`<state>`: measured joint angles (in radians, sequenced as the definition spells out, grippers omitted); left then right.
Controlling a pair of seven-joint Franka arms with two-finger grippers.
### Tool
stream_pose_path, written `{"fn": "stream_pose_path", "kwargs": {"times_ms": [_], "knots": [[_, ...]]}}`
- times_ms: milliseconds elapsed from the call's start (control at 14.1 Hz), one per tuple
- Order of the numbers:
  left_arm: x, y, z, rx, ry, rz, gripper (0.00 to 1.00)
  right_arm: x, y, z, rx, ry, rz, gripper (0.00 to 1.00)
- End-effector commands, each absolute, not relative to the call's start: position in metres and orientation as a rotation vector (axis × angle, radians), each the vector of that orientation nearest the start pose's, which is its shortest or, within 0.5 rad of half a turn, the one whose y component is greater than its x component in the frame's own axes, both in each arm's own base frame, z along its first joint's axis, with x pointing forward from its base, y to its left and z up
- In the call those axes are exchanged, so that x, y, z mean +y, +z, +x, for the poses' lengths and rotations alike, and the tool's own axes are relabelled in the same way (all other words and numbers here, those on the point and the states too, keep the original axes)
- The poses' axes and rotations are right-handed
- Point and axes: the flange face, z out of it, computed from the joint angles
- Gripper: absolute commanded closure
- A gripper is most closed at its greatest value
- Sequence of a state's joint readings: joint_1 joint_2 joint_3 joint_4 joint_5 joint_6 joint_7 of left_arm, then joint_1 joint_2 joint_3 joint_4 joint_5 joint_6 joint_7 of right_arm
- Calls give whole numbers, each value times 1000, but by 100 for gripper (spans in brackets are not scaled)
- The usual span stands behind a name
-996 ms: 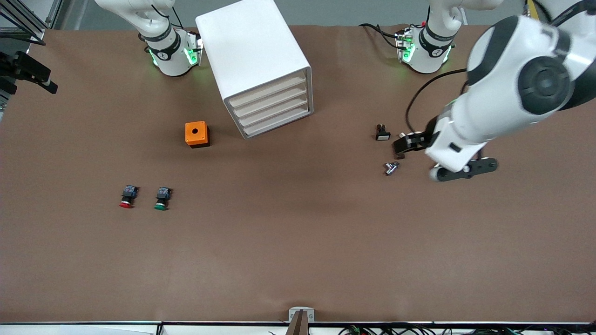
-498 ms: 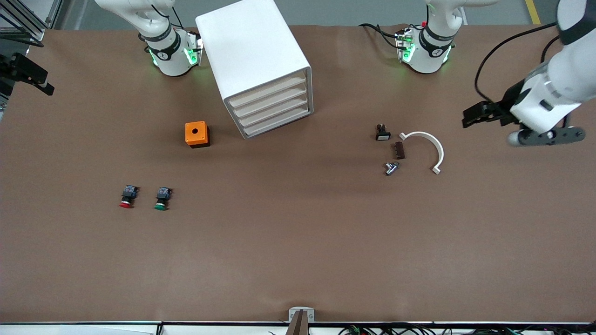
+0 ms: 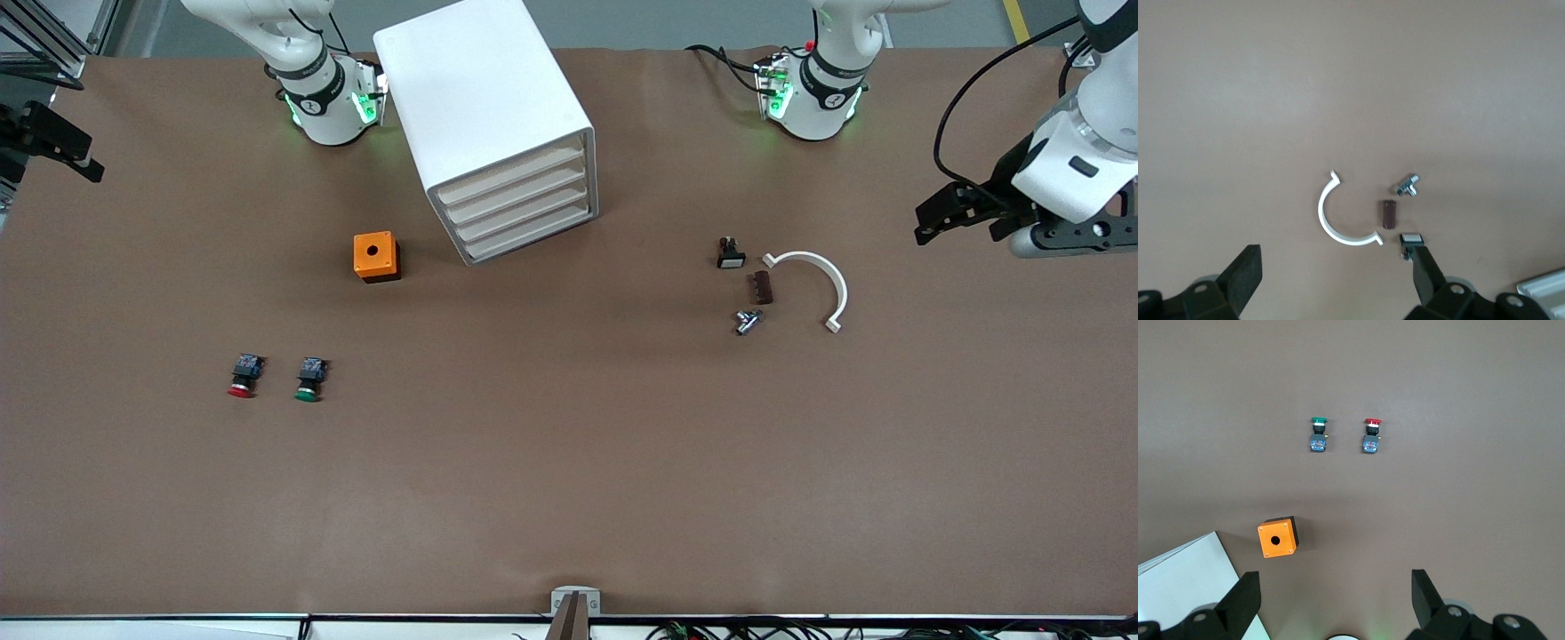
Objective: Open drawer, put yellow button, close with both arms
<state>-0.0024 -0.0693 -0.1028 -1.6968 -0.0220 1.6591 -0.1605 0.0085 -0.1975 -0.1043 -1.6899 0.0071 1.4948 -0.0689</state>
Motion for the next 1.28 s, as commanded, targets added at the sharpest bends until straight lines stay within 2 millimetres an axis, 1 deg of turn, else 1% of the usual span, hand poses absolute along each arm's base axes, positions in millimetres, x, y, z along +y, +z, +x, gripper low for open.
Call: {"fn": "stream_pose_path", "kwargs": {"times_ms": [0,71,213,284,427,640,782,853,996,1209], "knots": [[-39,630,539,-87,-104,-3141,0,-50,660,472,43,15,-3110,0],[-38,631,538,-56,-104,-3141,0,-51,660,472,45,12,-3108,0],[-36,645,537,-58,-132,-3143,0,-50,660,473,43,3,-3109,0],[-36,648,536,-70,-123,-3143,0,-50,660,473,43,3,-3109,0],[-42,649,536,-70,-118,-3142,0,-50,661,473,43,-2,-3109,0],[-42,655,534,-67,-118,-3142,0,-50,662,475,41,-21,-3110,0],[-42,654,533,-65,-87,-3143,0,-50,662,475,41,-21,-3110,0],[-45,652,534,-56,-80,-3141,0,-50,662,475,41,-26,-3110,0],[-46,649,531,-53,-40,-3135,0,-50,662,475,41,-26,-3110,0],[-48,650,531,-46,-37,-3138,0,-52,662,475,45,-28,-3110,0]]}}
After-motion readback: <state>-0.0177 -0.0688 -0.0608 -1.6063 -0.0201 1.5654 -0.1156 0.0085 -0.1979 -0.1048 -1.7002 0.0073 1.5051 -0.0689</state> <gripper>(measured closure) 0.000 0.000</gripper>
